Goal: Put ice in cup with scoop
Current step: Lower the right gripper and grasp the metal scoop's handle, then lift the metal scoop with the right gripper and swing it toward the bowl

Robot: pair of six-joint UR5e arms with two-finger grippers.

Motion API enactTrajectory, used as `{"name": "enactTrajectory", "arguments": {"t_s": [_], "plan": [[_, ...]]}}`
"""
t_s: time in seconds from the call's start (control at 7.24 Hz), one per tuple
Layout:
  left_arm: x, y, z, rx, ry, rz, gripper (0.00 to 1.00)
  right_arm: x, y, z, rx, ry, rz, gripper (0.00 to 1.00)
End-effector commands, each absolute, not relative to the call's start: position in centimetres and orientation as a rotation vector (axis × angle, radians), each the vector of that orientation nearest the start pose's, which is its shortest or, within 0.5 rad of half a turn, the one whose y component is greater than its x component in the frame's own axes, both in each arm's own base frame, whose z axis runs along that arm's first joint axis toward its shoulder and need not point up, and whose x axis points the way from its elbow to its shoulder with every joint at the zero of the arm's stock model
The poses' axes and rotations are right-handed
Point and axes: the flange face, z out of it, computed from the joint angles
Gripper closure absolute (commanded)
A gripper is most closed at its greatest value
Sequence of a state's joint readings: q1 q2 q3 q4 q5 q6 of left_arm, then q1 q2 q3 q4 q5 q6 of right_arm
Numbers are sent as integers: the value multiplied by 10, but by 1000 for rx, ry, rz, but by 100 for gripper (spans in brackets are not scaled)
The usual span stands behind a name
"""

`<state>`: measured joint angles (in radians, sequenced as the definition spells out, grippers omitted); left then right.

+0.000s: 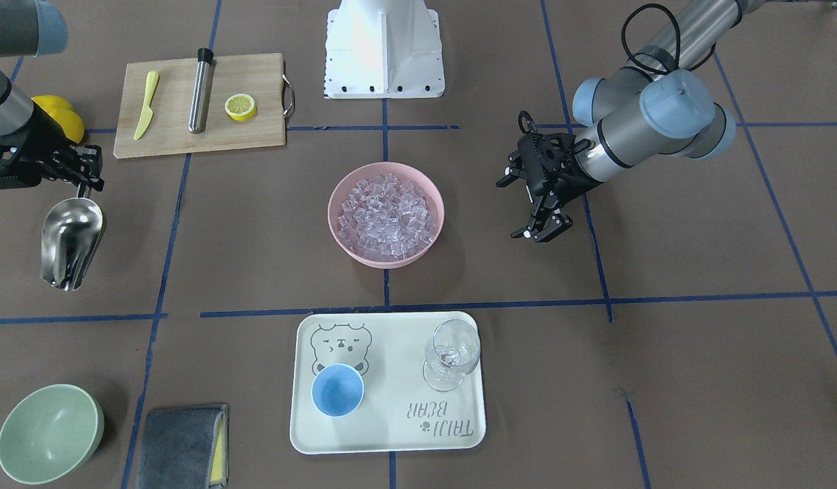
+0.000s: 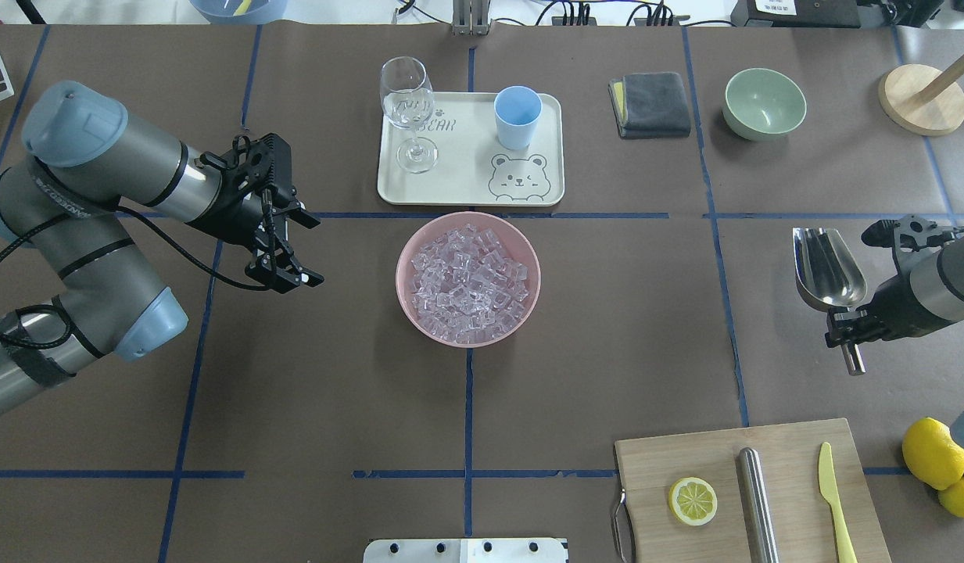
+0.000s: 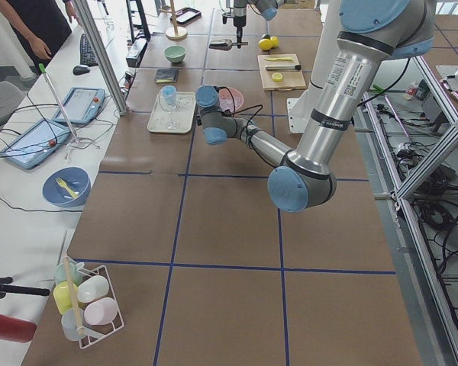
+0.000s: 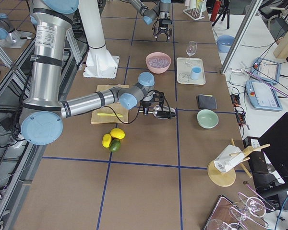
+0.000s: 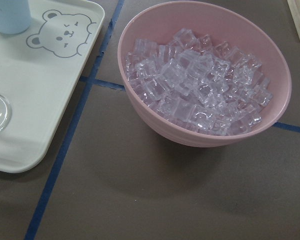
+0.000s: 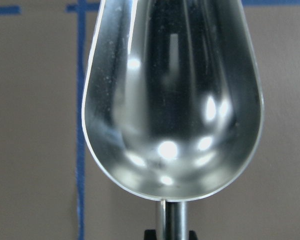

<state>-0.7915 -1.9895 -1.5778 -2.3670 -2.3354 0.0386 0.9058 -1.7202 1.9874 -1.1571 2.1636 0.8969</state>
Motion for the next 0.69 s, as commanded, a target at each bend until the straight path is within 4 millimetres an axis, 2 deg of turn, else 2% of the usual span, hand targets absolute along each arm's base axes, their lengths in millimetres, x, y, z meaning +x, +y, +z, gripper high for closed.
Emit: {"name": "enactTrajectory", "arguments": {"t_s": [0.0,0.28,0.41,0.55], "plan": [[397,-494,316,896,1104,1149,0,-166,-413,407,257,-930,33,100],[395,-493,313,897,1106,1143,0,-133,-441,350,401,-985,78,100],[395,-493,313,896,1107,1142,0,-121,-447,340,429,-990,95,100],[395,-493,313,896,1107,1142,0,-121,-451,331,458,-990,75,100]]}}
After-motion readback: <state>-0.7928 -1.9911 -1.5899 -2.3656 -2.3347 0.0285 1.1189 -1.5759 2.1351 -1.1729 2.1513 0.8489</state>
